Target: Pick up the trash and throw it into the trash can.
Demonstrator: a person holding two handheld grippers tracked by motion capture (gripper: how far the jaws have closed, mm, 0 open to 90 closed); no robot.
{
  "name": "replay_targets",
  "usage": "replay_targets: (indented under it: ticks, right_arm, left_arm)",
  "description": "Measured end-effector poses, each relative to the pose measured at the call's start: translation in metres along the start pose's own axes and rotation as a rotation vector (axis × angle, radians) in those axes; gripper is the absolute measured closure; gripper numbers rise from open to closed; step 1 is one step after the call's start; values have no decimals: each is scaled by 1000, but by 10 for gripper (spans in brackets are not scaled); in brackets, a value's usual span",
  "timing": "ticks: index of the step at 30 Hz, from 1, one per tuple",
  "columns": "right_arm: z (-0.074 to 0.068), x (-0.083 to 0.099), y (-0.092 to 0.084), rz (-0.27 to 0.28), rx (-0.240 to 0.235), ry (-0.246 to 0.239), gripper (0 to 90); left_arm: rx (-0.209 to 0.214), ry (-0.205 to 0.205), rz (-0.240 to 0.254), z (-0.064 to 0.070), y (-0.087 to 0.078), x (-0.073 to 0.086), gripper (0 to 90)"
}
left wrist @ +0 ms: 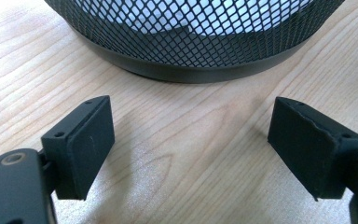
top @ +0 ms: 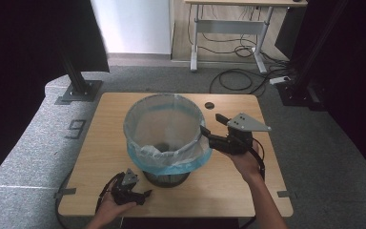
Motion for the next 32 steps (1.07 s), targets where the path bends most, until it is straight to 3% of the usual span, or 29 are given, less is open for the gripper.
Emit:
replay_targets:
  ticks: [9, 21, 32]
  right_arm:
    - [21, 32, -12, -11, 31, 38, 324]
    - [38, 75, -12, -42, 47, 96, 324]
    - [41, 86, -10, -53, 55, 100, 320]
  left_arm:
    - [0, -2, 2, 0, 0, 0, 144]
    - [1, -5, 6, 0, 0, -1, 144]
    - [1, -5, 6, 0, 0, -1, 144]
Point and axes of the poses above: each handheld gripper's, and its own axes: y roughly forward along the jaws, x roughly out of its underside, z roughly to its right, the point moved 10 cm from there along y, roughly forward along the jaws, and after that the axes turned 12 degrees about -z, right-handed, at the moved point
